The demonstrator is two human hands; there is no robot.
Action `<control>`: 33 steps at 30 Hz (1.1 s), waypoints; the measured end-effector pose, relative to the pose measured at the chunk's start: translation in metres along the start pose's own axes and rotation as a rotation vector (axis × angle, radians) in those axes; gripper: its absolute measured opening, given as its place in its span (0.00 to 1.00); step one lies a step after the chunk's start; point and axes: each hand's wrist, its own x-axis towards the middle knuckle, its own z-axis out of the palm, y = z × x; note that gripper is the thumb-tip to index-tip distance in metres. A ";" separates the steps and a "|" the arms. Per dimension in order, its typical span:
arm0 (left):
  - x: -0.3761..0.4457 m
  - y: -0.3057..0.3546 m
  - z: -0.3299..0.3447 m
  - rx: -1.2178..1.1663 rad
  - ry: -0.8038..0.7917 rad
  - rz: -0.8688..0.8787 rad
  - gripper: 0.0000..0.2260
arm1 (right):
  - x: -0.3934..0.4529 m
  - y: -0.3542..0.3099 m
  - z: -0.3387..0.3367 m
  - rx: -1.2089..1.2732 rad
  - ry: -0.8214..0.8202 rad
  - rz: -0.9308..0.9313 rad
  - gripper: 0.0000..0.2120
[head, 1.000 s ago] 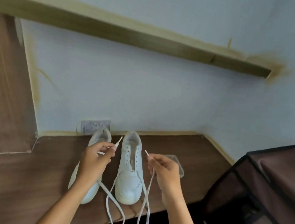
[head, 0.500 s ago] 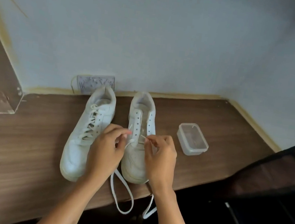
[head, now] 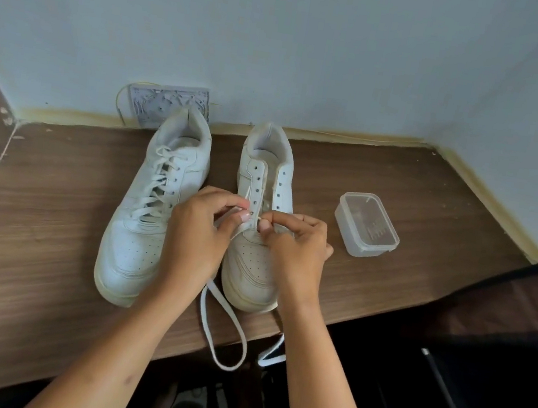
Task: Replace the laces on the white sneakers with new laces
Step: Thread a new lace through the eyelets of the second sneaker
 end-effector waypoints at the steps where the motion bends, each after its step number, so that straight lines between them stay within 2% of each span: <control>1: 0.002 0.000 -0.001 -0.006 -0.004 -0.002 0.06 | 0.000 -0.001 0.002 0.006 -0.005 0.016 0.07; 3: 0.005 0.000 -0.002 0.011 -0.019 0.011 0.06 | -0.001 -0.004 0.004 -0.017 -0.016 0.018 0.08; 7: 0.009 0.001 -0.004 0.149 -0.051 0.111 0.04 | 0.002 -0.009 -0.005 -0.111 -0.105 -0.057 0.04; 8: 0.010 0.001 -0.006 0.188 -0.049 0.137 0.03 | 0.003 -0.011 -0.011 -0.148 -0.139 -0.093 0.08; 9: 0.010 0.000 -0.007 0.222 -0.039 0.163 0.03 | 0.003 -0.012 -0.018 -0.190 -0.172 -0.128 0.17; 11: 0.012 -0.002 -0.013 0.298 0.022 0.238 0.02 | 0.003 -0.011 -0.032 -0.313 -0.206 -0.149 0.41; 13: 0.015 -0.003 -0.021 0.396 0.137 0.326 0.01 | 0.003 -0.005 -0.040 -0.467 -0.192 -0.067 0.60; 15: 0.019 -0.006 -0.033 0.476 0.297 0.322 0.02 | 0.004 -0.001 -0.044 -0.548 -0.169 0.033 0.69; 17: 0.021 -0.008 -0.044 0.508 0.416 0.202 0.03 | 0.006 0.002 -0.046 -0.569 -0.163 0.050 0.71; 20: 0.022 -0.015 -0.052 0.524 0.419 0.076 0.06 | 0.007 0.002 -0.047 -0.570 -0.173 0.047 0.72; 22: 0.023 -0.015 -0.048 0.511 0.349 0.161 0.08 | 0.008 0.002 -0.048 -0.565 -0.180 0.058 0.72; 25: 0.021 -0.008 -0.033 0.492 0.152 0.374 0.08 | 0.009 0.002 -0.048 -0.560 -0.185 0.059 0.72; 28: 0.017 -0.001 -0.020 0.503 -0.005 0.433 0.04 | 0.009 0.002 -0.048 -0.563 -0.184 0.062 0.71; 33: 0.020 -0.009 -0.023 0.583 0.109 0.402 0.03 | 0.009 0.002 -0.048 -0.563 -0.193 0.068 0.72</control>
